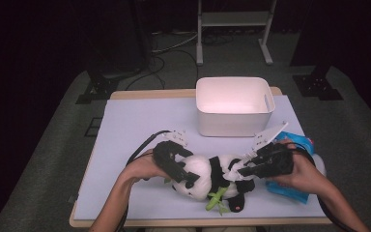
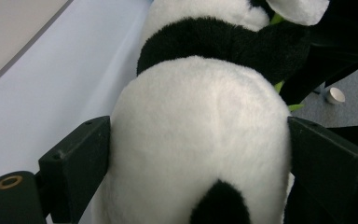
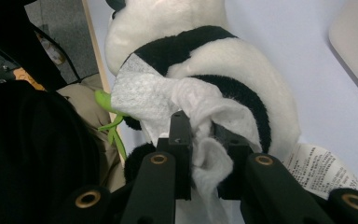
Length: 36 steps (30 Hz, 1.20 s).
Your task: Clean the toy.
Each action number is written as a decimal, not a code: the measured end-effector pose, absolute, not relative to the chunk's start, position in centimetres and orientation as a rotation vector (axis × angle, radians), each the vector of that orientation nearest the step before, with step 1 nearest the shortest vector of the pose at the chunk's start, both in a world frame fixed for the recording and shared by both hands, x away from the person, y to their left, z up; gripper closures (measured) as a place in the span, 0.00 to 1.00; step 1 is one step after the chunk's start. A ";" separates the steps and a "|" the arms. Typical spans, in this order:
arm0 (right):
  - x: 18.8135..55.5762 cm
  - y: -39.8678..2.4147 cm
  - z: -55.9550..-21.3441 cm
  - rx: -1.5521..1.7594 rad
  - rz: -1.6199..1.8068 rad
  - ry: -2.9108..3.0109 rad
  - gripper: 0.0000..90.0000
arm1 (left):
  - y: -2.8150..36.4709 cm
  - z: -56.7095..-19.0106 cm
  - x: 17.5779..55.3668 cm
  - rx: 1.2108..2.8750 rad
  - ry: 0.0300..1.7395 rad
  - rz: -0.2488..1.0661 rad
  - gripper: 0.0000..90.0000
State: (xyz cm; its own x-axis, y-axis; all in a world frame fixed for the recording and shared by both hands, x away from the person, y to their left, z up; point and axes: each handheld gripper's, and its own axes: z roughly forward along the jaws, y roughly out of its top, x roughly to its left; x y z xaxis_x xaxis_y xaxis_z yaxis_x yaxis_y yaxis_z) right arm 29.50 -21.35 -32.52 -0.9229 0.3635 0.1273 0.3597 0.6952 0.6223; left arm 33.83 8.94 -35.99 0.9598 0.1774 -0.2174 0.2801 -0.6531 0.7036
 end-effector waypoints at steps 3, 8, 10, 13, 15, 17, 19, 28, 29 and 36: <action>29.5 -21.4 -32.5 0.636 1.066 2.882 0.87 | 8.6 -36.0 33.8 2.302 0.304 -0.142 0.17; 29.9 -22.0 -32.1 0.650 1.085 2.857 0.87 | 8.5 -35.4 34.3 2.280 0.280 -0.098 0.41; 30.3 -22.3 -31.8 0.661 1.089 2.847 0.87 | 8.3 -34.9 34.6 2.270 0.263 -0.088 0.43; 31.2 -22.7 -31.3 0.678 1.106 2.827 0.87 | 7.5 -34.1 35.2 2.277 0.224 -0.062 0.45; 32.0 -22.8 -30.8 0.695 1.108 2.814 0.87 | 7.0 -33.3 35.4 2.292 0.195 -0.028 0.45; 33.0 -22.7 -30.5 0.709 1.119 2.808 0.87 | 6.6 -32.5 35.8 2.303 0.175 0.010 0.45; 34.1 -22.5 -30.2 0.723 1.124 2.803 0.87 | 6.4 -31.9 36.4 2.311 0.167 0.038 0.46; 38.7 -21.1 -29.4 0.774 1.146 2.788 0.87 | 6.2 -32.1 38.5 2.247 0.062 0.060 0.46; 39.0 -21.0 -29.7 0.781 1.131 2.799 0.87 | 6.3 -32.3 38.6 2.245 0.061 0.059 0.46; 38.8 -20.3 -31.4 0.781 1.128 2.848 0.88 | 7.5 -34.3 38.4 2.228 0.144 -0.017 0.39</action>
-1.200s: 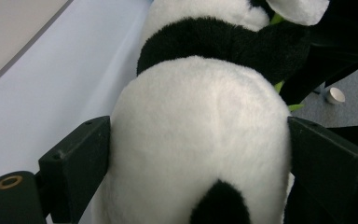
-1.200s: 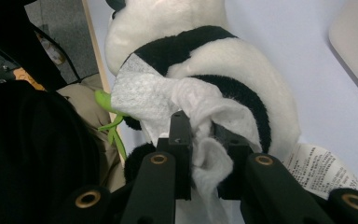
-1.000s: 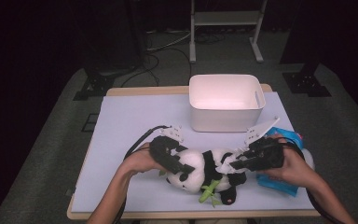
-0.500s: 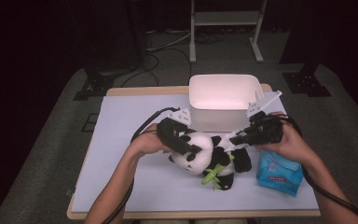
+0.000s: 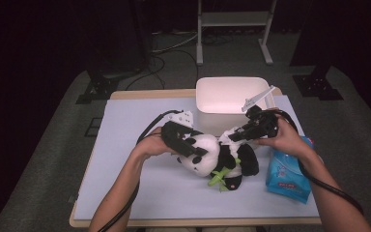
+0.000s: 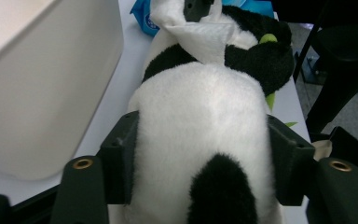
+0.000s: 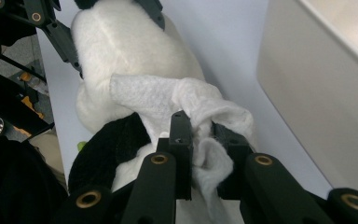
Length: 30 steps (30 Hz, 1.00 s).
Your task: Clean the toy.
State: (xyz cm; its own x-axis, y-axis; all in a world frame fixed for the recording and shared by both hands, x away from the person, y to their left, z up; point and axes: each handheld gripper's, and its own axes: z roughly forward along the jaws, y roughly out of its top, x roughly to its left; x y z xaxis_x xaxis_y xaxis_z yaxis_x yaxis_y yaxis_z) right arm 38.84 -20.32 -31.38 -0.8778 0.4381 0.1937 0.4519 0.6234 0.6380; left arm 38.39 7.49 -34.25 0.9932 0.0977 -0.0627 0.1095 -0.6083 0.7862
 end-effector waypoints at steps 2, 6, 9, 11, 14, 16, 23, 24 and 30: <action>38.5 -20.0 -31.6 -0.757 -1.121 -2.805 0.88 | 7.7 -34.4 38.0 2.241 0.176 -0.026 0.32; 37.6 -19.1 -31.8 -0.725 -1.117 -2.816 0.88 | 8.2 -34.5 37.3 2.260 0.238 -0.061 0.21; 36.7 -18.4 -31.7 -0.685 -1.101 -2.842 0.88 | 8.6 -34.4 37.0 2.266 0.283 -0.081 0.14; 36.1 -17.9 -31.6 -0.675 -1.091 -2.850 0.88 | 8.8 -34.5 36.8 2.276 0.301 -0.100 0.11; 35.5 -17.5 -31.6 -0.630 -1.081 -2.870 0.87 | 8.9 -34.6 36.8 2.274 0.308 -0.125 0.10; 35.1 -17.4 -31.6 -0.621 -1.079 -2.873 0.87 | 9.0 -34.5 36.8 2.256 0.318 -0.157 0.10; 33.8 -16.9 -31.7 -0.564 -1.051 -2.899 0.87 | 8.2 -35.7 36.6 2.317 0.347 -0.235 0.07; 33.6 -16.8 -31.7 -0.562 -1.043 -2.895 0.87 | 8.0 -36.0 36.5 2.328 0.355 -0.252 0.05; 32.8 -16.6 -31.7 -0.538 -1.016 -2.908 0.87 | 7.4 -37.4 36.2 2.325 0.338 -0.329 0.06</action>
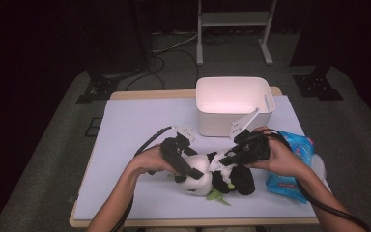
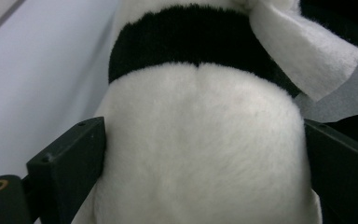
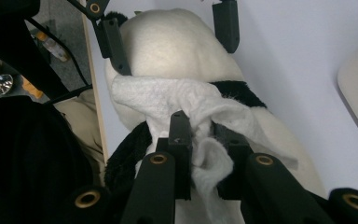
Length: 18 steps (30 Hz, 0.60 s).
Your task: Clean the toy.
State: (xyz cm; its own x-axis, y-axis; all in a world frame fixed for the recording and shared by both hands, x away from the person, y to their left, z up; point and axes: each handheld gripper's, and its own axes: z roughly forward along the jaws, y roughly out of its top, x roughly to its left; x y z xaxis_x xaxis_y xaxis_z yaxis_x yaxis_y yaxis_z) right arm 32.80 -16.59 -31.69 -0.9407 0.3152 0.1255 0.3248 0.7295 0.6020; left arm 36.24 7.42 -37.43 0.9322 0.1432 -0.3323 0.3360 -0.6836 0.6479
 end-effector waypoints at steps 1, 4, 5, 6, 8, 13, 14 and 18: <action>32.7 -16.6 -31.6 -0.537 -1.010 -2.917 0.87 | 7.4 -37.6 36.2 2.321 0.331 -0.335 0.07; 32.4 -16.5 -31.6 -0.519 -1.007 -2.926 0.87 | 7.5 -37.7 35.9 2.321 0.312 -0.324 0.13; 32.4 -16.5 -31.5 -0.521 -1.009 -2.921 0.87 | 7.6 -37.6 35.9 2.320 0.302 -0.313 0.18; 32.5 -16.6 -31.4 -0.518 -1.010 -2.919 0.87 | 7.7 -37.5 35.8 2.315 0.292 -0.298 0.23; 32.5 -16.7 -31.1 -0.518 -1.023 -2.918 0.87 | 7.9 -37.4 35.9 2.305 0.291 -0.291 0.30; 32.6 -16.7 -30.4 -0.521 -1.038 -2.937 0.87 | 8.1 -36.5 36.1 2.292 0.272 -0.251 0.37; 32.7 -16.7 -30.4 -0.518 -1.041 -2.941 0.86 | 8.2 -36.2 36.1 2.286 0.266 -0.239 0.38; 32.8 -17.0 -29.8 -0.527 -1.053 -2.958 0.86 | 8.2 -35.2 36.3 2.286 0.238 -0.206 0.39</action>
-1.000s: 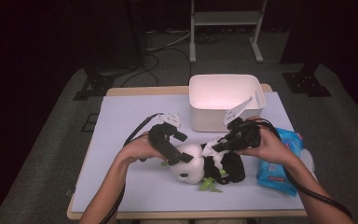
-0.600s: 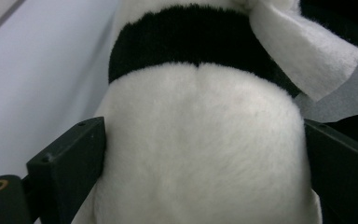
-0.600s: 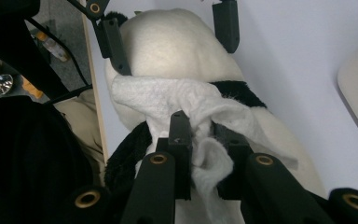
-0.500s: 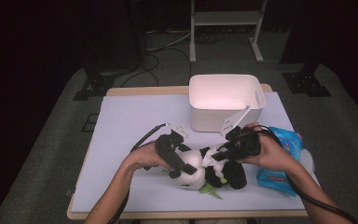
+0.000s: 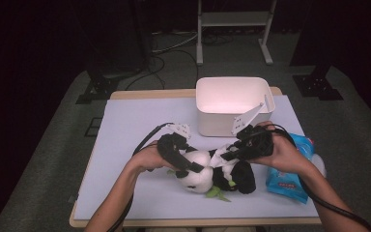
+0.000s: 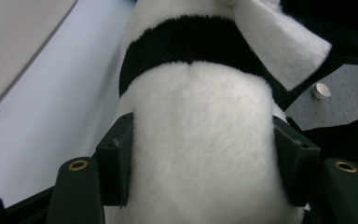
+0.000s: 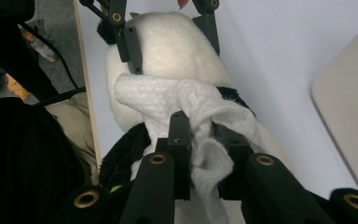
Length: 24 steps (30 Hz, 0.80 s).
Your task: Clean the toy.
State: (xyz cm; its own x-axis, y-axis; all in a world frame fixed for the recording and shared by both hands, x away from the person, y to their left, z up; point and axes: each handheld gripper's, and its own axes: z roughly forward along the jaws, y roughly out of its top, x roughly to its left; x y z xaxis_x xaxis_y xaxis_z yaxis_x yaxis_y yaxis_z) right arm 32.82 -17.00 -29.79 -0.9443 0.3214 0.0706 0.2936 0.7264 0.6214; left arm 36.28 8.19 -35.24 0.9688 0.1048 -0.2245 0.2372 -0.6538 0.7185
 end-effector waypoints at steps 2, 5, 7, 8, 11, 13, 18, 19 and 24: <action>33.1 -17.2 -29.4 0.509 1.019 2.866 0.87 | 8.1 -34.6 36.4 2.281 0.229 -0.187 0.39; 33.6 -17.7 -28.7 0.532 1.032 2.847 0.87 | 7.9 -33.6 36.8 2.294 0.208 -0.126 0.40; 34.2 -17.9 -28.4 0.559 1.035 2.835 0.87 | 7.8 -33.2 37.2 2.306 0.199 -0.088 0.40; 34.6 -18.0 -28.4 0.565 1.038 2.830 0.87 | 7.7 -33.0 37.3 2.315 0.194 -0.073 0.40; 35.8 -18.5 -28.3 0.617 1.060 2.813 0.87 | 7.8 -32.8 37.8 2.317 0.185 -0.048 0.40; 36.6 -18.8 -28.6 0.650 1.080 2.814 0.87 | 7.8 -33.1 38.0 2.310 0.200 -0.060 0.40; 37.2 -18.9 -30.3 0.694 1.080 2.869 0.87 | 7.5 -34.6 37.8 2.332 0.230 -0.102 0.32; 37.0 -18.8 -30.5 0.700 1.080 2.875 0.87 | 7.5 -34.8 37.8 2.330 0.238 -0.114 0.29; 36.1 -18.7 -31.0 0.673 1.061 2.894 0.87 | 7.6 -35.1 37.4 2.315 0.295 -0.143 0.11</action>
